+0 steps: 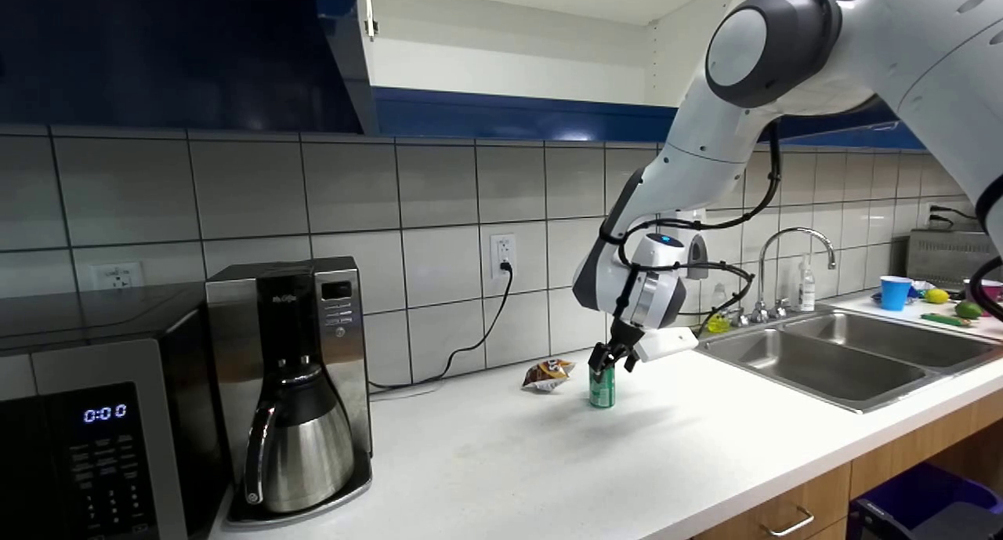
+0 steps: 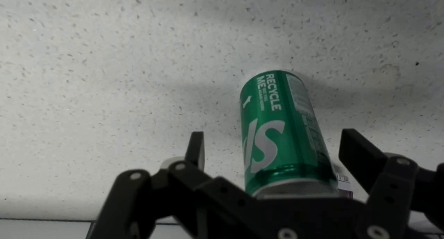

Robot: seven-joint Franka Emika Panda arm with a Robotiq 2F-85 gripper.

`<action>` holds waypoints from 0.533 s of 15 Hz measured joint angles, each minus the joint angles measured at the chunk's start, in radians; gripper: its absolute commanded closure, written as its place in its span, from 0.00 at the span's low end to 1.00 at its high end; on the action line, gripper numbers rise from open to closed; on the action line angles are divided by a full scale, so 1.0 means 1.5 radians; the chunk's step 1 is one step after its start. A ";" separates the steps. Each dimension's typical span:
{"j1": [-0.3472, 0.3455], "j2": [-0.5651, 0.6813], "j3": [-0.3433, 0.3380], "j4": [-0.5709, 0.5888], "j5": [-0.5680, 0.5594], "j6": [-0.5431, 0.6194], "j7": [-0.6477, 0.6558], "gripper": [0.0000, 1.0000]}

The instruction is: Put the can inside the cupboard

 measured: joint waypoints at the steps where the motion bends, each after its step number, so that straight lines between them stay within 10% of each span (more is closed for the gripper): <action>1: -0.003 0.003 0.004 0.004 0.000 0.003 0.000 0.00; 3: -0.006 0.010 0.009 0.011 0.000 0.006 0.000 0.00; 4: -0.008 0.012 0.012 0.015 0.000 0.007 0.000 0.25; 8: -0.013 0.021 0.022 0.023 0.000 0.012 0.000 0.52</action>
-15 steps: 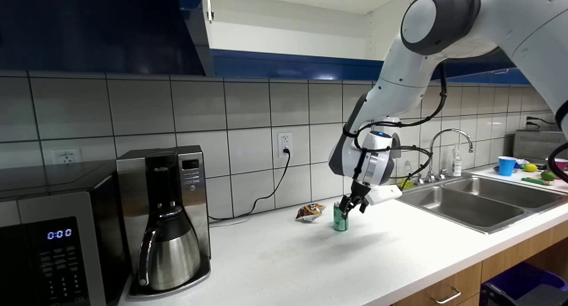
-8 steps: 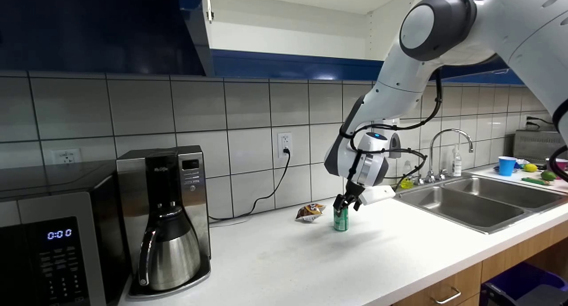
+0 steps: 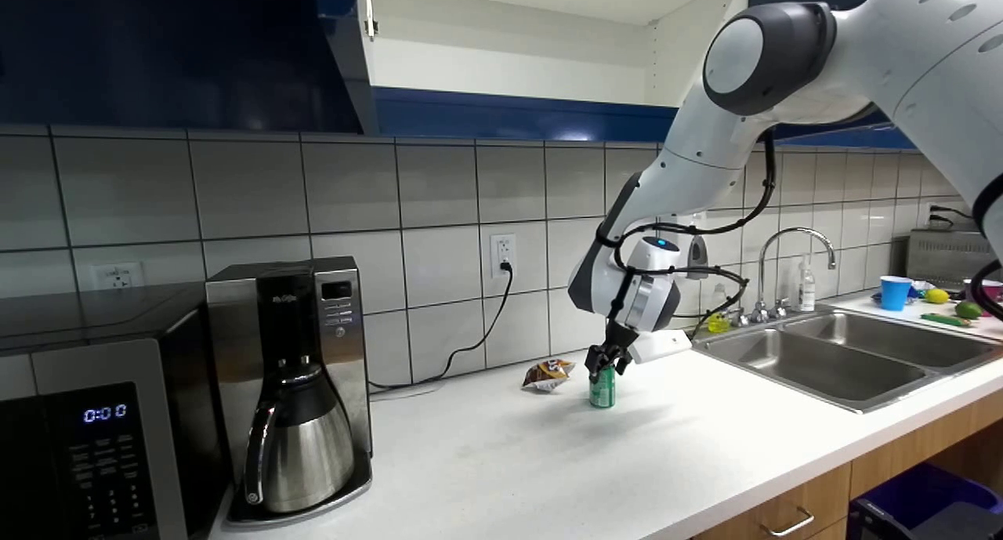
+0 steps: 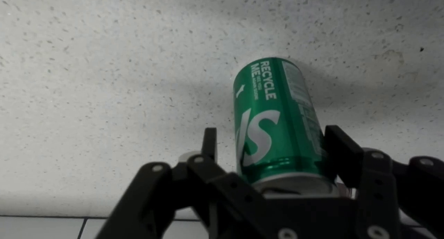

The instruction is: Put the can inside the cupboard

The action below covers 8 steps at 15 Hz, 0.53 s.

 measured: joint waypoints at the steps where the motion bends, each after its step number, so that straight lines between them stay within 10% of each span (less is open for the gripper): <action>1: -0.002 0.002 0.004 0.002 0.000 0.001 0.000 0.58; 8: -0.011 0.006 0.019 0.004 0.000 0.010 0.000 0.62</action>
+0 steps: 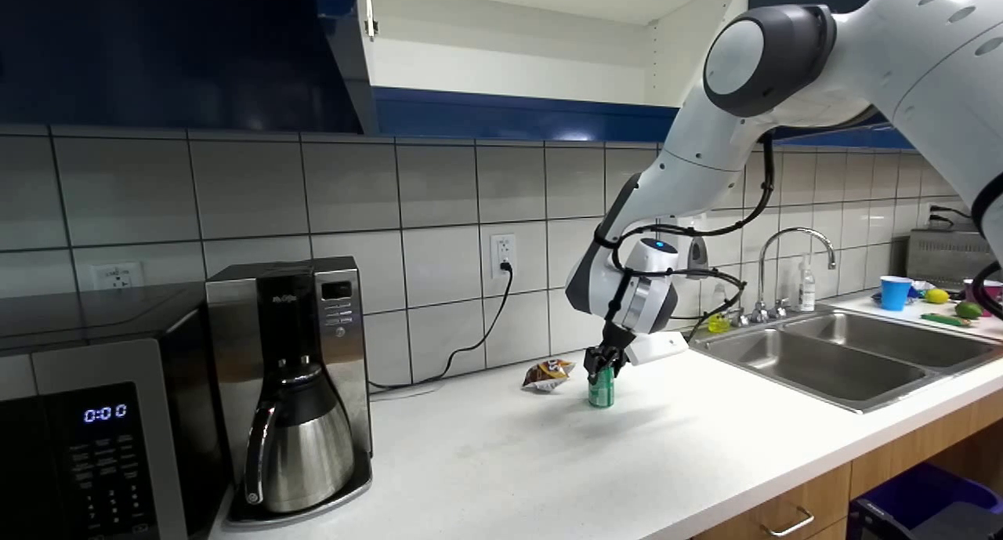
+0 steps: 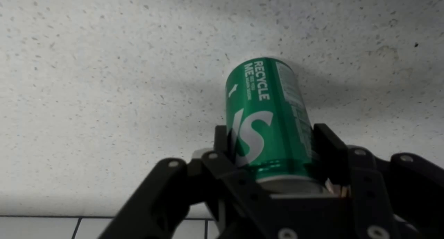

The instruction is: Put the can inside the cupboard

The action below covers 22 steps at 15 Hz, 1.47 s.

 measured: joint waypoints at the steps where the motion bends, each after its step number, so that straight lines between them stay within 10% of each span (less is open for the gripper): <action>1: -0.001 0.000 0.000 0.000 0.000 0.000 0.000 0.62; 15: 0.070 -0.169 -0.135 -0.126 -0.029 -0.113 0.016 0.62; 22: 0.123 -0.293 -0.215 -0.198 -0.257 -0.181 0.175 0.62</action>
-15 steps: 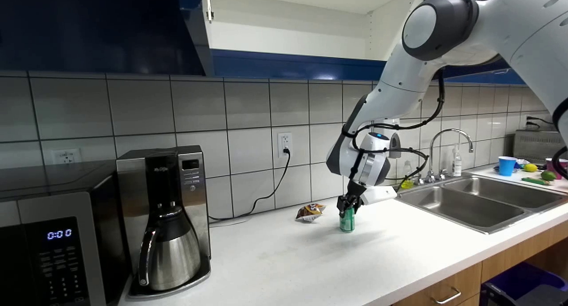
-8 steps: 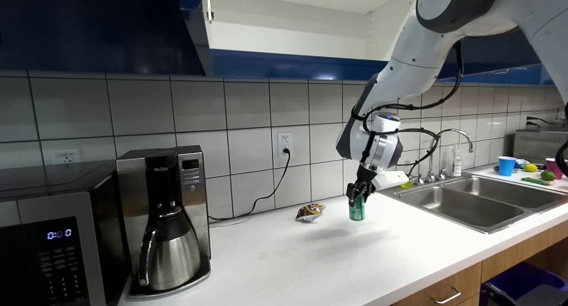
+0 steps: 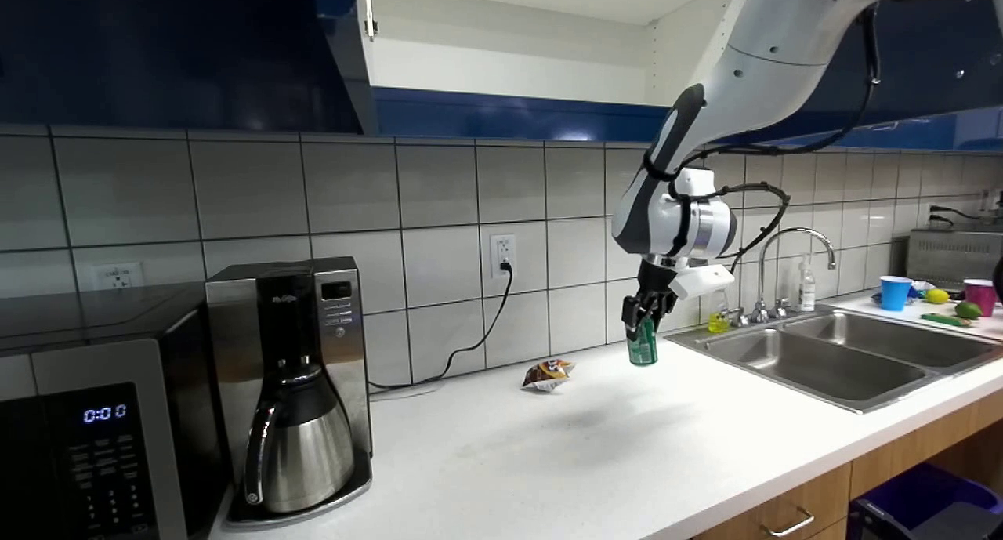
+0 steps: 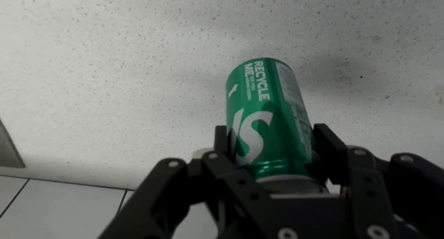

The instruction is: Put the can inside the cupboard

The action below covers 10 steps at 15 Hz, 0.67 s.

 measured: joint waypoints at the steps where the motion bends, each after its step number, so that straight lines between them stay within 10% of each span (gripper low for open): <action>1: -0.008 -0.022 0.005 -0.009 -0.041 -0.012 0.031 0.62; 10: -0.041 -0.238 0.045 -0.043 -0.112 -0.180 0.100 0.62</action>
